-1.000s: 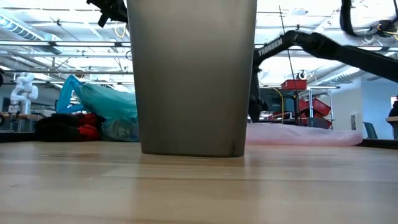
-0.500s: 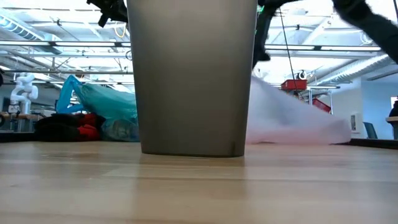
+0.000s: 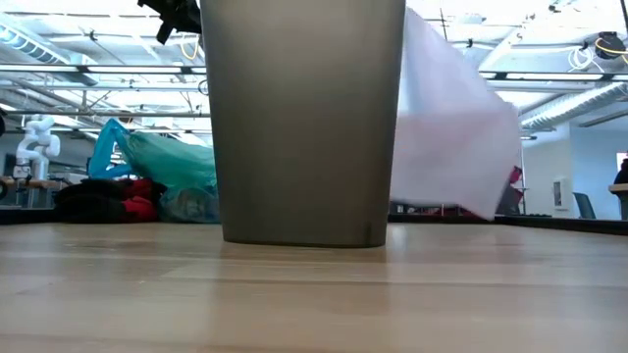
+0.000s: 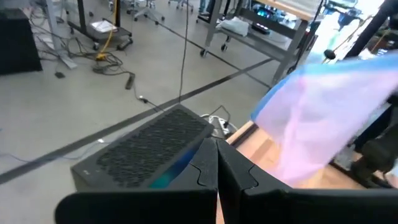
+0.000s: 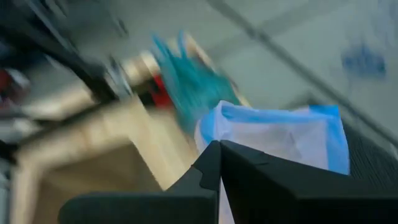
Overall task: Place trash/remove bag and relplace
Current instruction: Insert the new pink trash bag into the black trash bin
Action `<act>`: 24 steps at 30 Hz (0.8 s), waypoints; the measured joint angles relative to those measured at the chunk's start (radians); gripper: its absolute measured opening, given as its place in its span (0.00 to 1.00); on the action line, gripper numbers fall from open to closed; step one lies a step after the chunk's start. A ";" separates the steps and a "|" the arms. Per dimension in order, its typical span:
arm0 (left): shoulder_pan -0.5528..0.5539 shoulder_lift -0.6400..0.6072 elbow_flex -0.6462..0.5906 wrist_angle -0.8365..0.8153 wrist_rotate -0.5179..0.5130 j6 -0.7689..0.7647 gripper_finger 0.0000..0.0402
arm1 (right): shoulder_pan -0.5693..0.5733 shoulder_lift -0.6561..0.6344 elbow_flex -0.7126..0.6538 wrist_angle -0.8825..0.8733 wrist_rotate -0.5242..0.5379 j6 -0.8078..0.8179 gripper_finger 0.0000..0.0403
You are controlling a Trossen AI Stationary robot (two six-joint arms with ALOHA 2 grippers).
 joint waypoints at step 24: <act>0.000 0.006 0.000 -0.001 0.059 -0.080 0.00 | 0.599 0.073 0.000 0.556 -0.114 0.246 0.00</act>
